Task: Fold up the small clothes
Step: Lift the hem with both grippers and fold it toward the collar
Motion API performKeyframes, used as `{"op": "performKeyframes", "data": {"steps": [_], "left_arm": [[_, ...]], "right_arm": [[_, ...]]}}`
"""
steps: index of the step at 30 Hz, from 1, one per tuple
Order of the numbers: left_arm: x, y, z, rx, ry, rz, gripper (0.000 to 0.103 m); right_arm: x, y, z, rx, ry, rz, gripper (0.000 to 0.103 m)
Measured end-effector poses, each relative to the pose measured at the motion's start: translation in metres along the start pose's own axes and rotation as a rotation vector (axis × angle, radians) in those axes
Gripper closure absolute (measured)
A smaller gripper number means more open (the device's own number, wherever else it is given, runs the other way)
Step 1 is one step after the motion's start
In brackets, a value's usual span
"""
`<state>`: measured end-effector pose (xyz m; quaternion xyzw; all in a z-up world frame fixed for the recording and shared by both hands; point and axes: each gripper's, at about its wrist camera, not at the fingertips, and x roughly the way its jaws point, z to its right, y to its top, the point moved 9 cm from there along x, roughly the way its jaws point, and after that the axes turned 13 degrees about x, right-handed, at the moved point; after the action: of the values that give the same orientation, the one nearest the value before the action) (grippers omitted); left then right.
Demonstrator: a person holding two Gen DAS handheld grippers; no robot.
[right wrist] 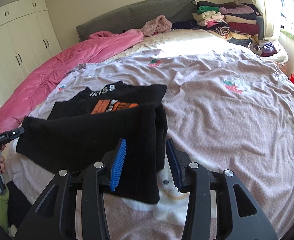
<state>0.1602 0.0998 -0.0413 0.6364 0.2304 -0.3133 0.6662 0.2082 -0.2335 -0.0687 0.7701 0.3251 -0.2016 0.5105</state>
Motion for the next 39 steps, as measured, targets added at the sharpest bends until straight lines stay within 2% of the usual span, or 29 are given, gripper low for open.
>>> {"op": "performKeyframes", "data": {"steps": [9, 11, 12, 14, 17, 19, 21, 23, 27, 31, 39], "left_arm": [[0.009, -0.032, 0.009, 0.061, 0.033, -0.073, 0.050], [0.011, -0.035, 0.009, 0.068, 0.041, -0.086, 0.050], [0.013, -0.036, 0.010, 0.070, 0.041, -0.094, 0.050], [0.013, -0.037, 0.011, 0.077, 0.041, -0.100, 0.051], [0.015, -0.039, 0.012, 0.083, 0.047, -0.112, 0.067], [0.016, -0.042, 0.014, 0.085, 0.040, -0.121, 0.083], [0.017, -0.043, 0.017, 0.090, 0.036, -0.128, 0.095], [0.015, -0.044, 0.020, 0.087, 0.018, -0.129, 0.098], [0.006, -0.034, 0.029, 0.087, -0.013, -0.095, 0.099], [-0.006, -0.011, 0.030, 0.053, -0.065, -0.038, 0.099], [-0.006, 0.043, 0.011, 0.026, -0.047, 0.029, 0.099]], "right_arm": [[0.000, -0.032, 0.004, -0.008, 0.001, -0.057, 0.063], [0.002, -0.035, 0.004, -0.009, 0.005, -0.068, 0.069], [0.002, -0.037, 0.003, -0.011, 0.006, -0.073, 0.079], [0.004, -0.037, 0.003, -0.010, 0.007, -0.075, 0.086], [0.004, -0.037, 0.002, -0.011, 0.010, -0.078, 0.091], [0.004, -0.037, 0.001, -0.016, 0.014, -0.076, 0.092], [0.002, -0.036, 0.000, -0.016, 0.016, -0.071, 0.093], [-0.001, -0.034, 0.001, -0.012, 0.022, -0.063, 0.093], [-0.006, -0.029, 0.002, -0.006, 0.034, -0.045, 0.093], [-0.014, -0.012, -0.001, 0.021, 0.088, -0.008, 0.093], [-0.015, 0.045, -0.014, 0.021, 0.125, 0.075, 0.094]]}}
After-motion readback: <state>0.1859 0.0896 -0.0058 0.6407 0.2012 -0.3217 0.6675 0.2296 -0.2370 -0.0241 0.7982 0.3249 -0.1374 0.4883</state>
